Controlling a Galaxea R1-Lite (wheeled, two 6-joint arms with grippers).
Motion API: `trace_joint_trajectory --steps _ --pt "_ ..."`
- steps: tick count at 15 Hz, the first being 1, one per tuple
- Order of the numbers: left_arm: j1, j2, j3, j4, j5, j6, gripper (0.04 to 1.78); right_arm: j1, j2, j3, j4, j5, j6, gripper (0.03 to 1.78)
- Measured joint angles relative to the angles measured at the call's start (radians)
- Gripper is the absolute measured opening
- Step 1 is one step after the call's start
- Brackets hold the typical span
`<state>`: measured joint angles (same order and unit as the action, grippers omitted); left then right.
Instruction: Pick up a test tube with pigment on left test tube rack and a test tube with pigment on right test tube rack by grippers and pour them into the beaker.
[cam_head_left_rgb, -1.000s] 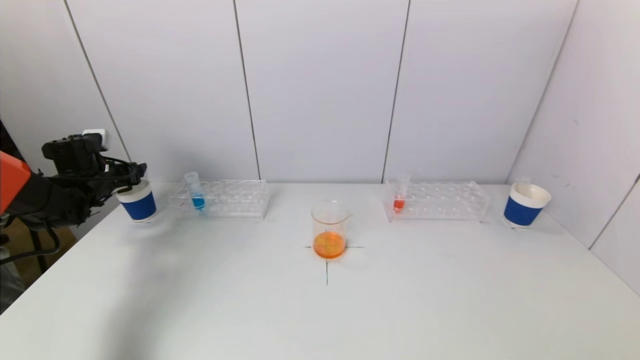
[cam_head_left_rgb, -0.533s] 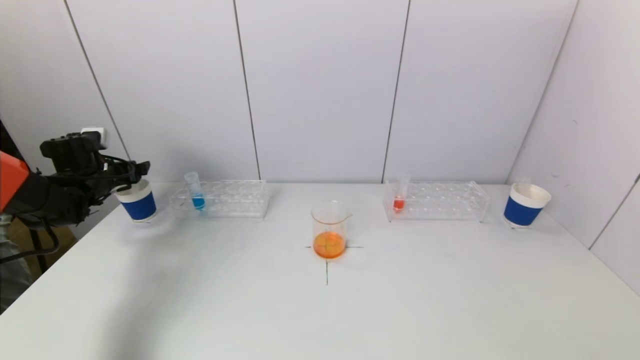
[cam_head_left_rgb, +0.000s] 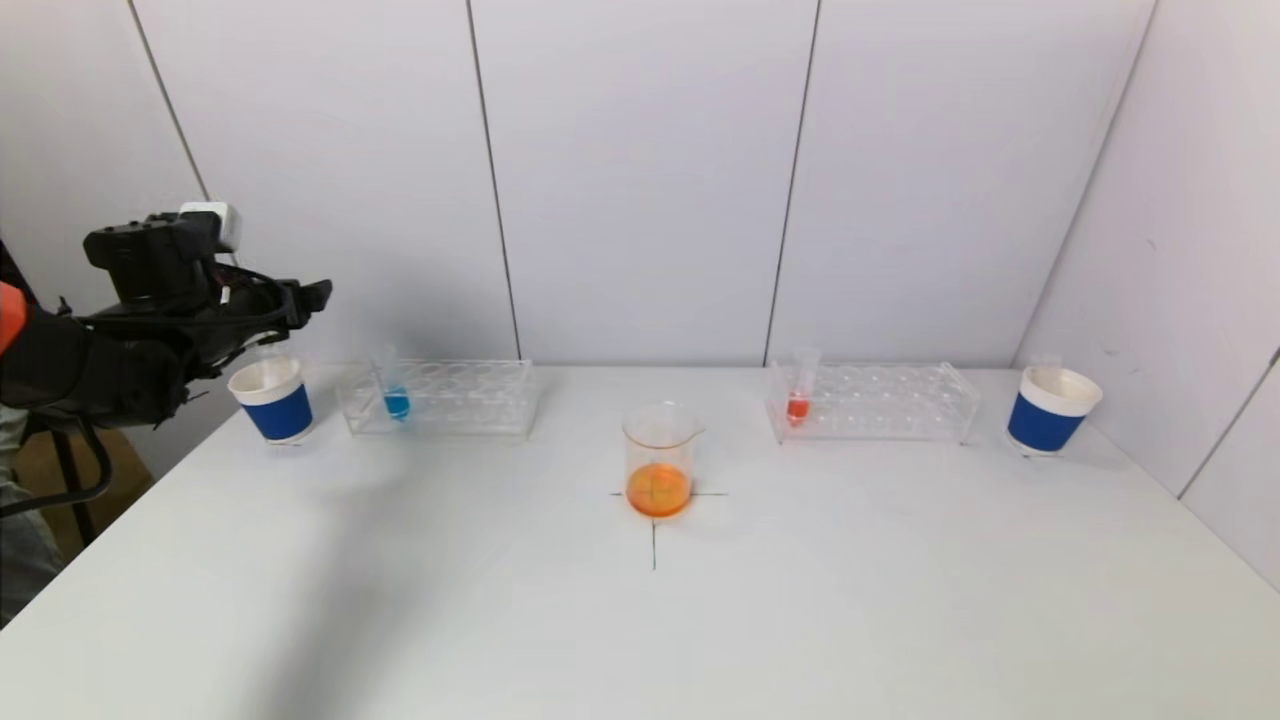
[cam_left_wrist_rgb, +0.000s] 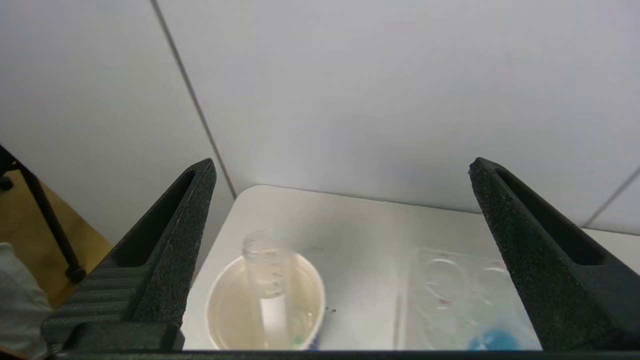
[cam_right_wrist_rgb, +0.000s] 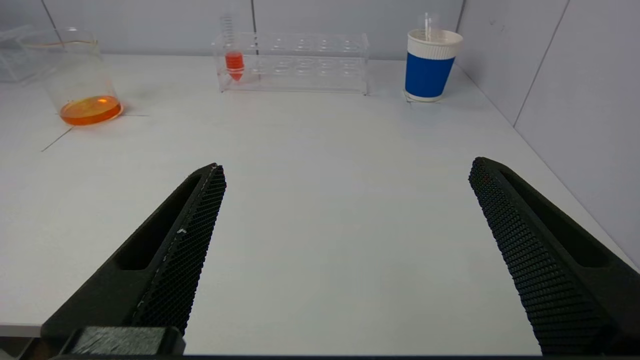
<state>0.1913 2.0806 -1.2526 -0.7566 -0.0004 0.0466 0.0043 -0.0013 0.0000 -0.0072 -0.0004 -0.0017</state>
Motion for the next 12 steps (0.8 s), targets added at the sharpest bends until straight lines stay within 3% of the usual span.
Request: trace_joint_trajectory --steps 5,12 --pt "-0.104 -0.206 0.183 0.000 0.008 0.000 1.76 0.000 0.000 0.000 0.000 0.000 0.000 1.77" --pt "-0.129 -0.586 0.545 0.000 -0.004 -0.012 1.76 0.000 0.000 0.000 0.000 0.000 0.000 1.77"
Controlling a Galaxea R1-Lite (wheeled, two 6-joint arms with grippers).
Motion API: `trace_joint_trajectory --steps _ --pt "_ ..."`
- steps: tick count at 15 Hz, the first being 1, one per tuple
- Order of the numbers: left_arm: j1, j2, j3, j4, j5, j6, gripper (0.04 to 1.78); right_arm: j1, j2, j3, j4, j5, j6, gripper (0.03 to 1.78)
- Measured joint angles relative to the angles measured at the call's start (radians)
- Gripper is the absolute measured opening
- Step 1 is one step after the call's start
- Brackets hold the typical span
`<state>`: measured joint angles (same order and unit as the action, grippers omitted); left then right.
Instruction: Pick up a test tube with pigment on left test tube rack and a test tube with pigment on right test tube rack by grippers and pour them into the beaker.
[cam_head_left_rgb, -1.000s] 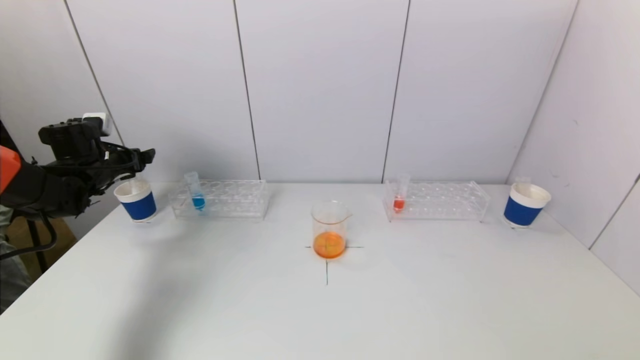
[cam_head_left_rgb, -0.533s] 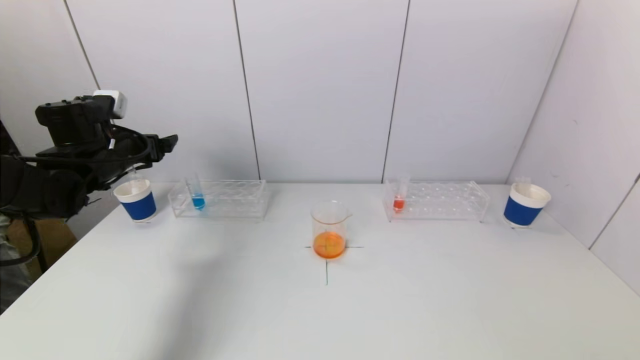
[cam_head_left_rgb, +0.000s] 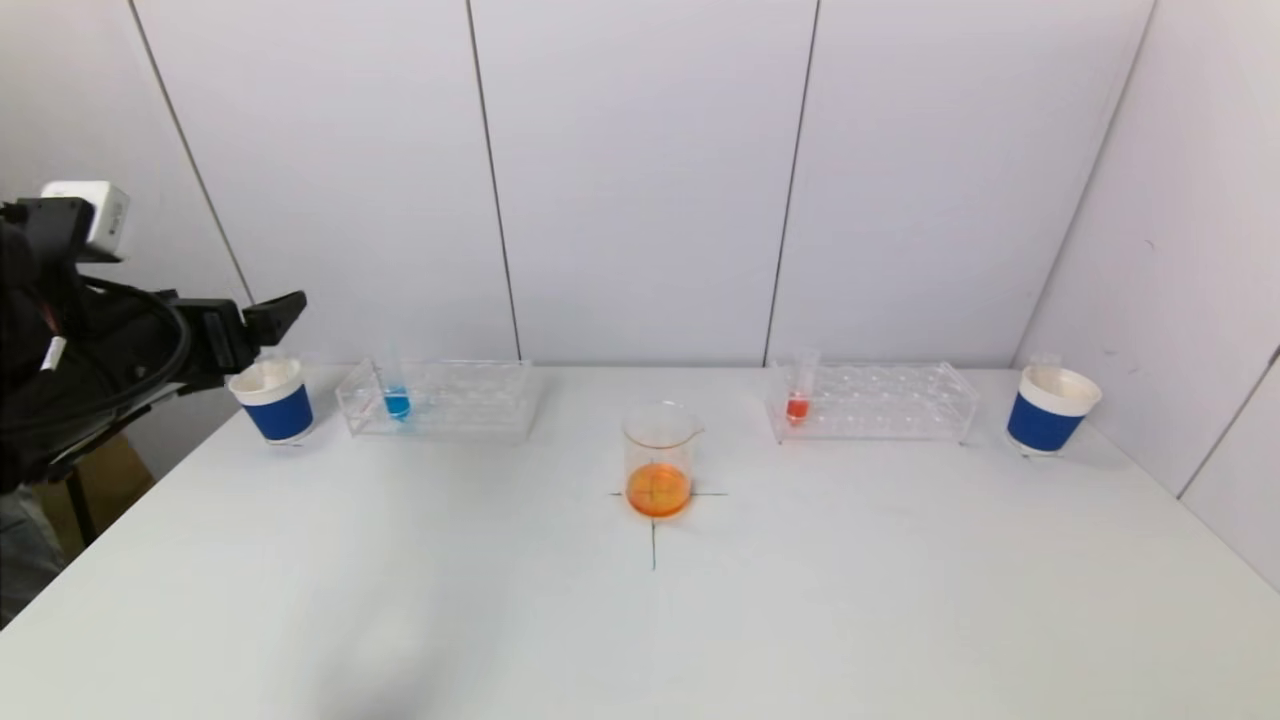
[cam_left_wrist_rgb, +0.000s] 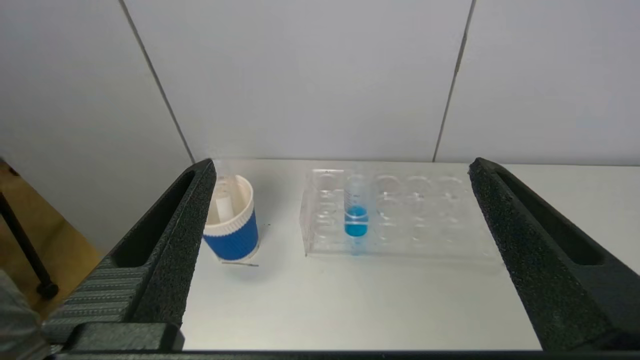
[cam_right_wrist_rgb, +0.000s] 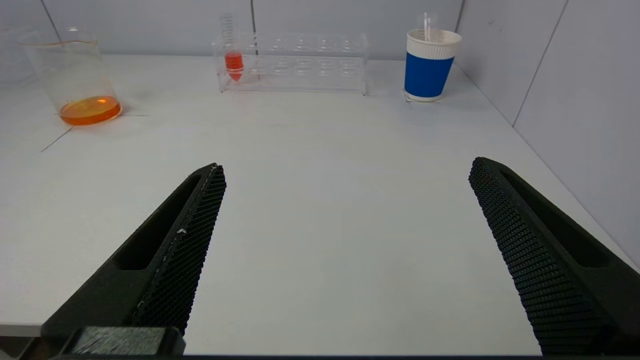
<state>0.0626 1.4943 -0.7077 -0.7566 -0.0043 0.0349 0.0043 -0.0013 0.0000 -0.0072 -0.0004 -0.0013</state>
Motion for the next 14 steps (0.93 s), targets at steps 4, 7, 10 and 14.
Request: trace_joint_trajectory --steps 4,7,10,14 --pt "-0.001 -0.225 0.216 0.003 -0.024 -0.024 1.76 0.000 0.000 0.000 0.000 0.000 0.000 1.77" --pt "-0.001 -0.381 0.347 0.006 -0.030 -0.030 1.76 0.000 0.000 0.000 0.000 0.000 0.000 1.77" --pt "-0.001 -0.547 0.434 0.078 -0.040 -0.034 1.76 0.000 0.000 0.000 0.000 0.000 0.000 1.77" --pt "-0.001 -0.825 0.470 0.334 -0.081 -0.079 1.76 0.000 0.000 0.000 0.000 0.000 0.000 1.77"
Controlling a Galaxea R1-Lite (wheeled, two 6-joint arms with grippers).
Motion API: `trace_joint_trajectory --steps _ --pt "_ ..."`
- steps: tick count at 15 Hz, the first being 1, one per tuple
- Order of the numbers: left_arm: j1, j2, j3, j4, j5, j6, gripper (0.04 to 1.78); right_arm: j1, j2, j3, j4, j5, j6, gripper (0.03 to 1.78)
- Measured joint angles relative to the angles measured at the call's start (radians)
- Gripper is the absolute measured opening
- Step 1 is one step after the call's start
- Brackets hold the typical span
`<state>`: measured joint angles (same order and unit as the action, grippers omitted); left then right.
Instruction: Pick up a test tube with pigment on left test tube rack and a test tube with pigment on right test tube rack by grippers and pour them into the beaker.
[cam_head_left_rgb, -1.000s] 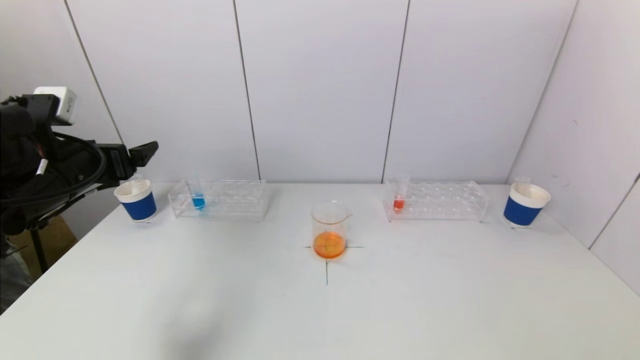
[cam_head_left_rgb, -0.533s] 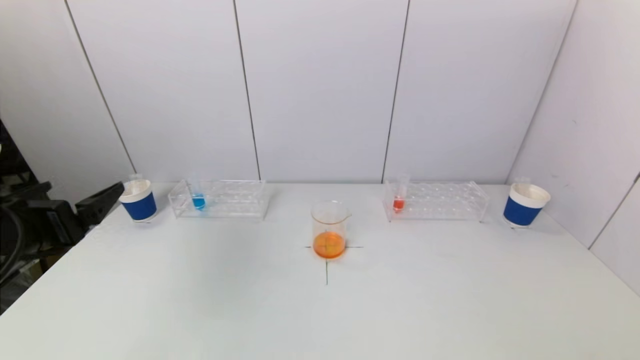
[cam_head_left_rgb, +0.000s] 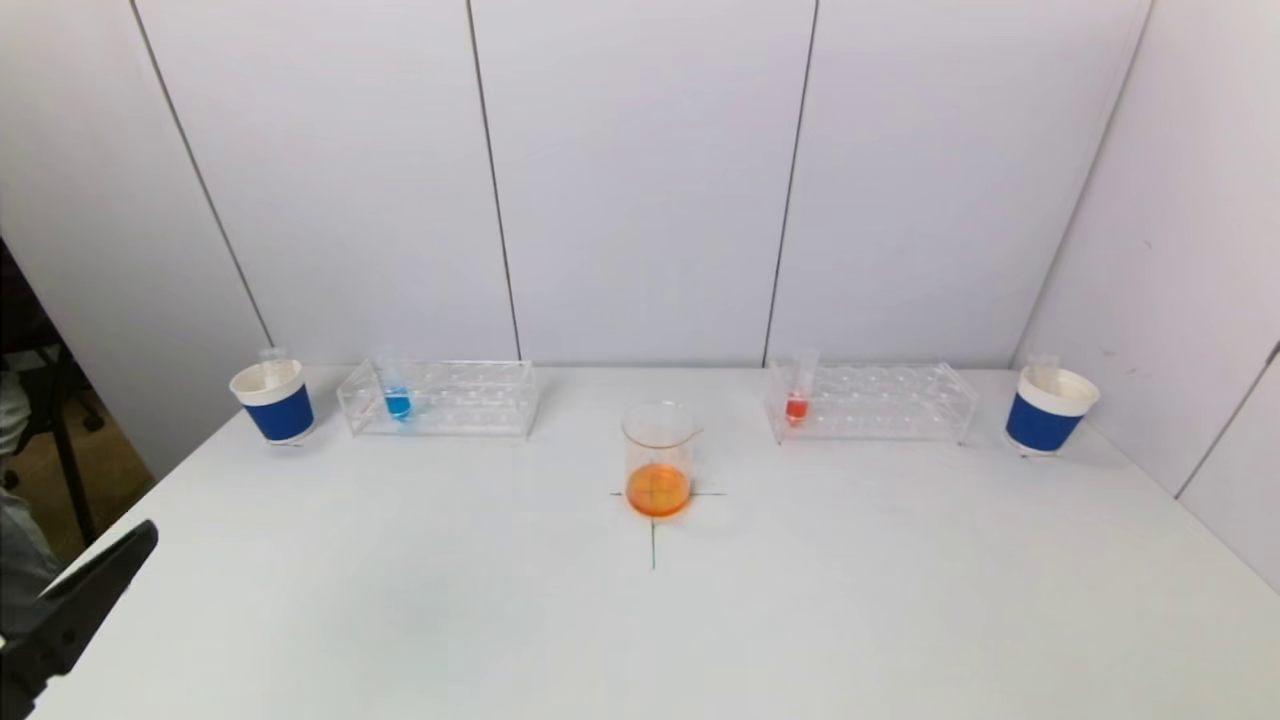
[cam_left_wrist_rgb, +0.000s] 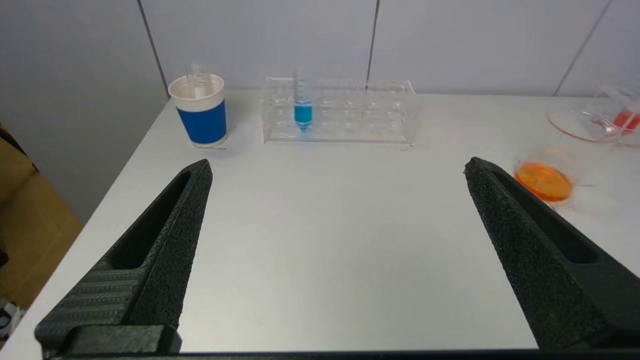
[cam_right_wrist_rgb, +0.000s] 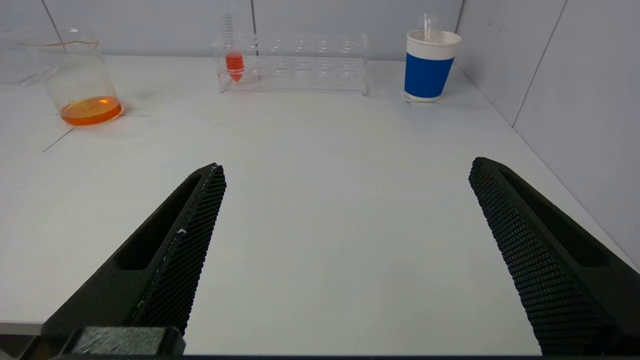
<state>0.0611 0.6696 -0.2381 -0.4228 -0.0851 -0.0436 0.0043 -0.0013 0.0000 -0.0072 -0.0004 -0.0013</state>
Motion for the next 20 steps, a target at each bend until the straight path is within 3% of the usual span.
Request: trace_joint_trajectory --steps 5,14,20 --pt "-0.027 -0.316 0.005 0.391 -0.028 -0.071 1.76 0.000 0.000 0.000 0.000 0.000 0.000 1.77" --pt "-0.055 -0.623 0.044 0.643 -0.019 -0.029 1.76 0.000 0.000 0.000 0.000 0.000 0.000 1.77" --pt "-0.057 -0.670 0.126 0.636 0.017 -0.019 1.76 0.000 0.000 0.000 0.000 0.000 0.000 1.77"
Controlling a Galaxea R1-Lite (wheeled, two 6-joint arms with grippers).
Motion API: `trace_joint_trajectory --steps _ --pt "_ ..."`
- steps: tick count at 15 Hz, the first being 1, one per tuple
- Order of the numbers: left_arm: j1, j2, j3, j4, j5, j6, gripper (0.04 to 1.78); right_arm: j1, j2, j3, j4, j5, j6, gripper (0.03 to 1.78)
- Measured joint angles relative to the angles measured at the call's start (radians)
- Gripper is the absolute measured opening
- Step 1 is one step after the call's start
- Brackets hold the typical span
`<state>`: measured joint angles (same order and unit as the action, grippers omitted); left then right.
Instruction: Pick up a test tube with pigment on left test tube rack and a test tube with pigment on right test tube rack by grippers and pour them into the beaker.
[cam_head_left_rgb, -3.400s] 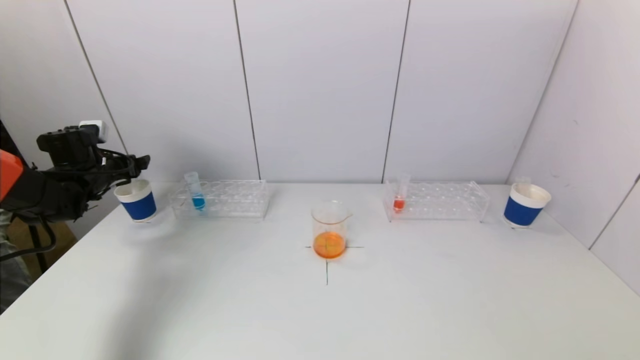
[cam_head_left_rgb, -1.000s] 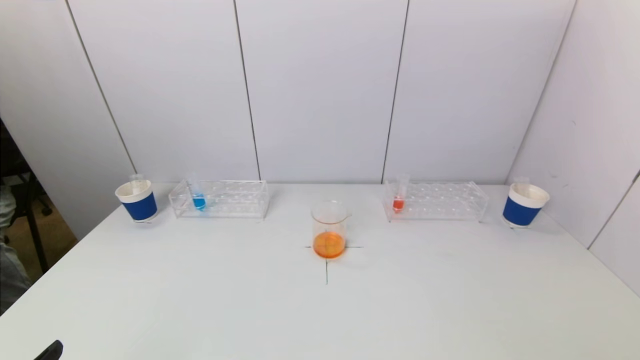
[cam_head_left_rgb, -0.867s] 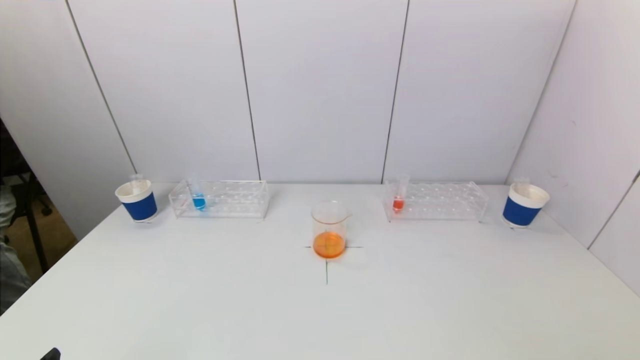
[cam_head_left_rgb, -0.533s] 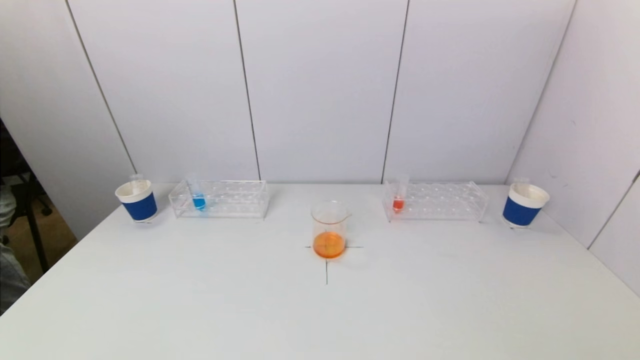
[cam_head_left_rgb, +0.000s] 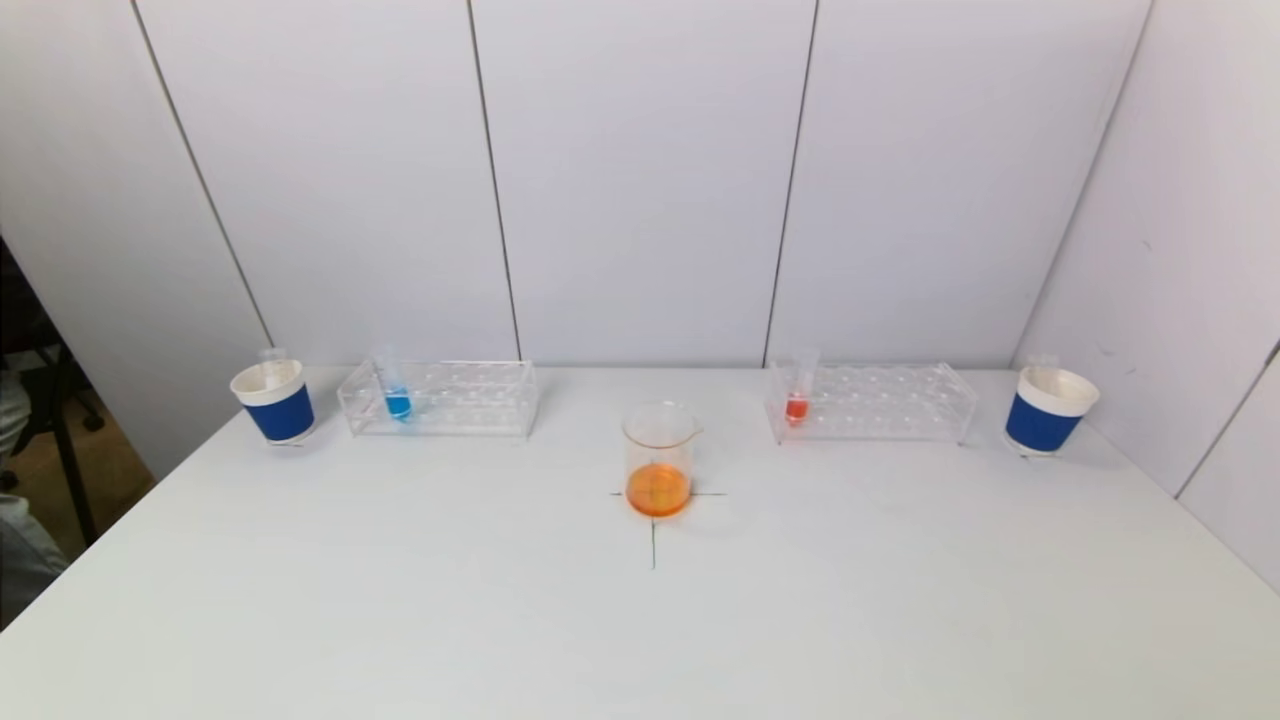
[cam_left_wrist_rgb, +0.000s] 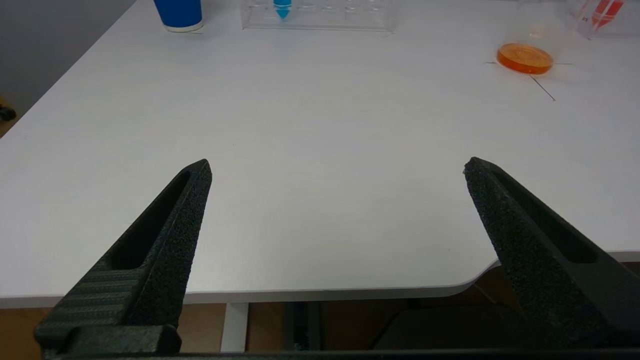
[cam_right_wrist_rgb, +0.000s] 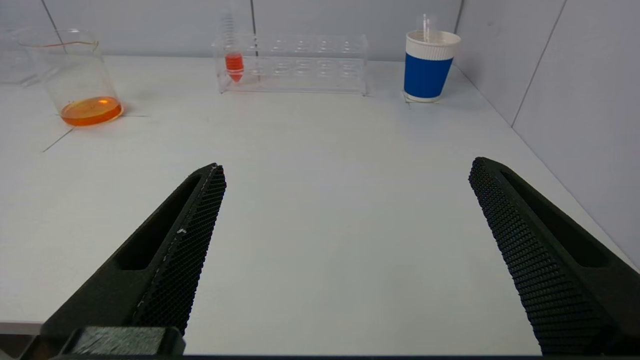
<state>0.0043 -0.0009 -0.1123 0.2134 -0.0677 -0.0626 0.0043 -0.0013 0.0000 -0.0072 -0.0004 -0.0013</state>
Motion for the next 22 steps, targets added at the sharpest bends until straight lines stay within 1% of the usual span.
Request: trace_joint_trajectory --steps 2,4,7,22 --pt "0.000 -0.001 0.006 0.000 0.034 0.007 1.76 0.000 0.000 0.000 0.000 0.000 0.000 1.77" --pt "0.000 -0.001 0.026 -0.013 0.083 0.051 1.76 0.000 0.000 0.000 0.000 -0.001 0.000 1.77" --pt "0.000 -0.001 0.054 -0.089 0.081 0.062 1.76 0.000 0.000 0.000 0.000 0.000 0.000 1.77" --pt "0.000 -0.001 0.060 -0.094 0.077 0.054 1.76 0.000 0.000 0.000 0.000 -0.001 0.001 1.77"
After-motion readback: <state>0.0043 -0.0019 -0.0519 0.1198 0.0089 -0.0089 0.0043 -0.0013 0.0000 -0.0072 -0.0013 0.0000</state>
